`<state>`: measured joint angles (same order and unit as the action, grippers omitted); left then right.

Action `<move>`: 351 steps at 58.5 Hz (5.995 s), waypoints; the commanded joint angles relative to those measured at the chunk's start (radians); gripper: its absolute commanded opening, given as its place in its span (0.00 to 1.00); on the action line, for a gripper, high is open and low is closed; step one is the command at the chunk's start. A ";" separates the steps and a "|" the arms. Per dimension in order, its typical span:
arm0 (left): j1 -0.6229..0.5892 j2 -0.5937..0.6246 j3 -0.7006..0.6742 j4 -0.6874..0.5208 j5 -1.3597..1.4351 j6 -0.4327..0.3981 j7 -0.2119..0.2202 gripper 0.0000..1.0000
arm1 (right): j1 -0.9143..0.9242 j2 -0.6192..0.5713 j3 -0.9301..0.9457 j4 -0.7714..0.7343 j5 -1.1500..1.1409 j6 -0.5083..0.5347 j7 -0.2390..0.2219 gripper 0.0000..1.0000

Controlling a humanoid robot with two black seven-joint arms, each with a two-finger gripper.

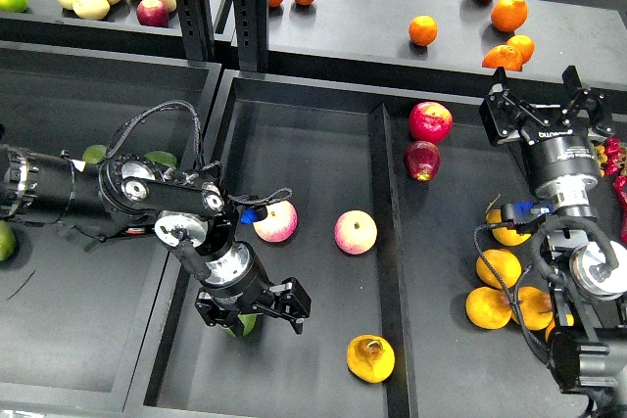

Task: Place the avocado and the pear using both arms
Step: 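Move the left gripper over the green avocado beside the apples, then lower the left gripper and close it on the green avocado, then lift the avocado with the left gripper and carry it to the avocado pile, then lower the avocado beside the pile and open the left gripper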

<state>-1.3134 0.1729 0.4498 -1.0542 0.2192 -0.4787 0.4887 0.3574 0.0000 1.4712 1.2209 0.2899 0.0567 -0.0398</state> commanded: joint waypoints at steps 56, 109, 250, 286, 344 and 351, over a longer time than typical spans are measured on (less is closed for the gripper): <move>0.108 -0.130 0.101 0.312 -0.004 -0.010 0.000 0.99 | -0.006 0.000 0.000 0.012 0.005 0.014 0.000 1.00; 0.189 -0.173 0.093 0.490 0.002 -0.010 0.000 0.98 | -0.008 0.000 0.001 0.034 0.005 0.018 0.001 1.00; 0.163 -0.098 -0.229 0.479 -0.018 -0.010 0.000 0.14 | -0.038 0.000 -0.002 0.034 0.011 0.028 0.001 1.00; 0.072 0.299 -0.264 0.491 -0.011 -0.010 0.000 0.16 | -0.040 0.000 -0.003 0.035 0.011 0.029 0.001 1.00; 0.309 0.241 -0.269 0.528 0.039 -0.010 0.000 0.24 | -0.072 0.000 -0.002 0.046 0.011 0.043 0.001 1.00; 0.319 0.226 -0.269 0.536 0.054 -0.010 0.000 0.28 | -0.078 0.000 -0.002 0.048 0.011 0.043 0.001 1.00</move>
<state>-1.0048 0.4142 0.1809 -0.5266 0.2593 -0.4886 0.4887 0.2839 0.0000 1.4696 1.2681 0.3007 0.0987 -0.0384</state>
